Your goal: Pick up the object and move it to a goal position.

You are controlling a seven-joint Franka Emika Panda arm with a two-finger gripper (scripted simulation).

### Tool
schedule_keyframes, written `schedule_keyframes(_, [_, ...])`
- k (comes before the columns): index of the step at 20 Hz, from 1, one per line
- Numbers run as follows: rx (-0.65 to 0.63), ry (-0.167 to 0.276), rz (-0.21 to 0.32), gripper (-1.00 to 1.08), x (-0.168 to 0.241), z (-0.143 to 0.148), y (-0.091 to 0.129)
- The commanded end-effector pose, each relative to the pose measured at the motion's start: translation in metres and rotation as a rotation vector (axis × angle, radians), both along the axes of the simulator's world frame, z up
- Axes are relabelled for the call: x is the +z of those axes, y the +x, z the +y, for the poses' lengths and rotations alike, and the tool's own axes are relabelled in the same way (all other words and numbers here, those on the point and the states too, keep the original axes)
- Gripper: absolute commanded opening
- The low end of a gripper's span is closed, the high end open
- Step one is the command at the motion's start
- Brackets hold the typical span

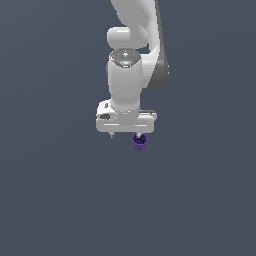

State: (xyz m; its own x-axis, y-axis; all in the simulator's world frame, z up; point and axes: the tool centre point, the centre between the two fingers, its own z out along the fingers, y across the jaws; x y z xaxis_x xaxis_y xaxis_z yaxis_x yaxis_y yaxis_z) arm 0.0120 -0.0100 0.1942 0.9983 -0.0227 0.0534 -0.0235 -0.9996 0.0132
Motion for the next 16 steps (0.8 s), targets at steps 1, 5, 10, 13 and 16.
schedule_keyframes(1, [0.000,0.000,0.000,0.28,0.0000,0.0000,0.0000])
schedule_keyframes(5, [0.007,-0.001,0.002,0.28,0.0007,0.0014,0.0012])
schedule_keyframes(10, [0.011,-0.002,0.003,0.28,0.0010,0.0022,0.0018])
schedule_keyframes(13, [0.016,0.001,0.003,0.28,-0.0006,0.0023,0.0015])
schedule_keyframes(16, [0.029,0.010,0.003,0.28,-0.0046,0.0028,0.0006])
